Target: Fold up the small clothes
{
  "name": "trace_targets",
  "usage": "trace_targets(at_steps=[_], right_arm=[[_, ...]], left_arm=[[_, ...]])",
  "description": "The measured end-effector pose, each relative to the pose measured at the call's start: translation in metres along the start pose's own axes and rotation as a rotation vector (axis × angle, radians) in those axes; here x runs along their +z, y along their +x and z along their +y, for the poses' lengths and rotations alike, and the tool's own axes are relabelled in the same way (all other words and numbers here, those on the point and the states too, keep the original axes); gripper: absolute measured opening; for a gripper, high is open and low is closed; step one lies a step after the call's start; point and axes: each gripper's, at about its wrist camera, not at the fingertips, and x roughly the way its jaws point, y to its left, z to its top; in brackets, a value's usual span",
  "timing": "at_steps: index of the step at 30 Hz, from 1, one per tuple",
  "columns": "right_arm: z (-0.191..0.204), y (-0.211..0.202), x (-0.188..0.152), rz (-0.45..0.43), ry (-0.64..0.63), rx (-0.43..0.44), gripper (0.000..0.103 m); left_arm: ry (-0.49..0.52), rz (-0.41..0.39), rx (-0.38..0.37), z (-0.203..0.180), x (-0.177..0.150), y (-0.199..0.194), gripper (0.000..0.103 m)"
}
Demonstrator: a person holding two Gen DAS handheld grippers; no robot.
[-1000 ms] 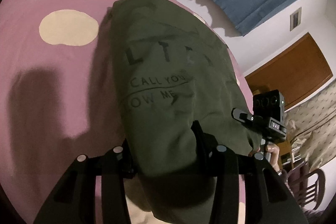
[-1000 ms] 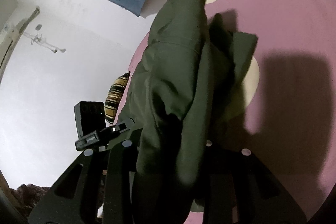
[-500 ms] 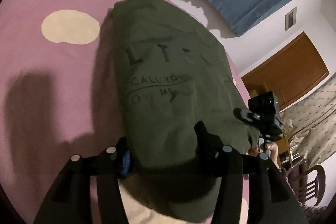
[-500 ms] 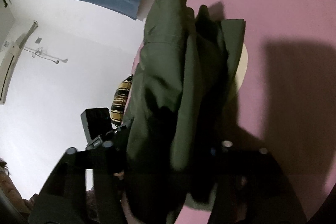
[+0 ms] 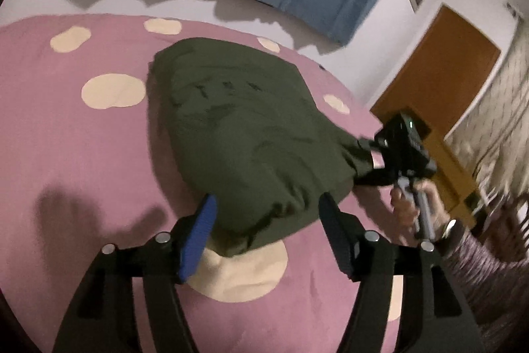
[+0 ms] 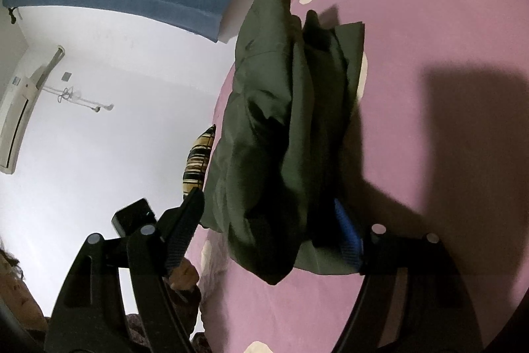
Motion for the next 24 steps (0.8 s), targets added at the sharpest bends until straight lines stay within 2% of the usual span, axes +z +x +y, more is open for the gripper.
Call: trace_targets(at_steps=[3, 5, 7, 10, 12, 16, 19, 20, 21, 22, 24], right_arm=[[-0.001, 0.002, -0.002, -0.001, 0.000, -0.009, 0.075], [-0.005, 0.002, -0.003, -0.001, 0.011, -0.010, 0.075], [-0.007, 0.002, -0.003, -0.001, 0.016, -0.009, 0.075], [-0.009, 0.002, -0.006, -0.005, 0.011, -0.013, 0.075], [-0.009, 0.003, -0.007, -0.008, 0.006, -0.016, 0.075], [-0.009, 0.002, -0.008, -0.013, 0.002, -0.015, 0.075], [-0.009, 0.002, -0.011, -0.011, -0.012, -0.022, 0.074], [-0.008, 0.003, -0.011, -0.006, -0.020, -0.036, 0.069], [-0.008, 0.005, -0.012, 0.003, -0.032, -0.062, 0.055], [-0.007, 0.007, -0.012, 0.014, -0.049, -0.114, 0.047], [-0.012, 0.007, -0.012, 0.027, -0.047, -0.139, 0.031]], left_arm=[[-0.023, 0.030, 0.021, 0.004, -0.007, 0.009, 0.064], [-0.087, 0.050, 0.004, 0.015, -0.013, 0.013, 0.064], [-0.176, 0.050, -0.069, 0.026, -0.016, 0.011, 0.065], [-0.334, 0.022, -0.230, 0.043, -0.014, 0.004, 0.078], [-0.386, 0.036, -0.266, 0.048, -0.011, 0.008, 0.078], [-0.394, 0.060, -0.206, 0.051, -0.007, 0.021, 0.079], [-0.387, 0.116, -0.141, 0.055, -0.011, 0.035, 0.065], [-0.399, 0.126, -0.144, 0.057, -0.013, 0.038, 0.063], [-0.418, 0.129, -0.154, 0.060, -0.016, 0.039, 0.063], [-0.424, 0.129, -0.158, 0.062, -0.015, 0.039, 0.062], [-0.380, 0.125, -0.136, 0.057, -0.016, 0.038, 0.061]])
